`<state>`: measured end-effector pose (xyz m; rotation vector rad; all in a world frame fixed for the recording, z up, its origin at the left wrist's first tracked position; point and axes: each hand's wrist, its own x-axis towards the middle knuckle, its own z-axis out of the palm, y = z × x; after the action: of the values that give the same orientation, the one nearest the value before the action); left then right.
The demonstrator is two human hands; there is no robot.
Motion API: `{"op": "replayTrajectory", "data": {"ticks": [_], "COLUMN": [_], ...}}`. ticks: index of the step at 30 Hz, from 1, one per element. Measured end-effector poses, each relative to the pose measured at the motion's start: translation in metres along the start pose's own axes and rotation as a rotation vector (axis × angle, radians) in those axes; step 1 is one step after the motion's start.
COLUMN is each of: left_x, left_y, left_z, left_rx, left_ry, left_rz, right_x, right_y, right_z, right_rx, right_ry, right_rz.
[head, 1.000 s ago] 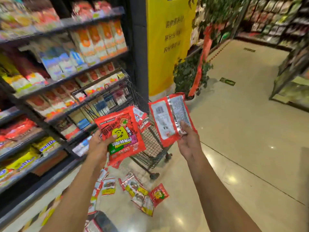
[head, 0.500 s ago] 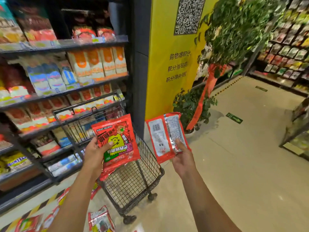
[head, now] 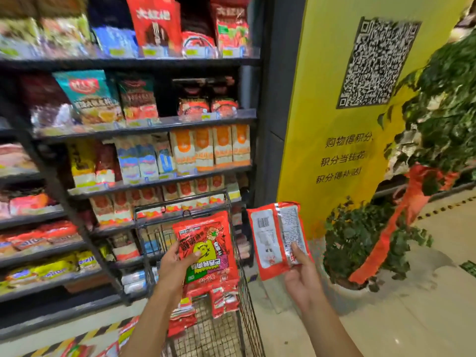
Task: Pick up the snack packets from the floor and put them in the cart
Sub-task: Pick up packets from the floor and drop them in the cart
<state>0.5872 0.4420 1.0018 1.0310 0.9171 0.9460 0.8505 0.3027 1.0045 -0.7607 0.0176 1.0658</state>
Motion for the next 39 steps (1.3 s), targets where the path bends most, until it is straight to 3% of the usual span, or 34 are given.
{"op": "replayTrajectory", "data": {"ticks": [2,10,20,28,32,39], "left_x": [0.042,0.047,0.062,0.133,0.187,0.273], "left_y": [-0.032,0.031,0.012,-0.034,-0.057,-0.13], "left_z": [-0.009,0.075,0.037,-0.03,-0.073,-0.149], "left_rx": [0.041,0.063,0.109,0.125,0.154,0.25], "left_ry": [0.061,0.306,0.515,0.54,0.469,0.417], "left_rz": [0.042,0.059,-0.048,-0.175,-0.243,-0.375], "right_x": [0.027,0.126,0.177,0.225,0.256,0.306], "right_y": [-0.013,-0.058,-0.011,0.071,0.122,0.189], "right_z": [0.015,0.061,0.057,0.042,0.036,0.027], "right_rx": [-0.034,-0.088,-0.134,-0.255,-0.341,-0.237], "right_ry": [-0.036,-0.186,-0.154,-0.029,0.041,0.127], "right_rz": [0.041,0.212,0.448,0.519,0.528,0.49]}}
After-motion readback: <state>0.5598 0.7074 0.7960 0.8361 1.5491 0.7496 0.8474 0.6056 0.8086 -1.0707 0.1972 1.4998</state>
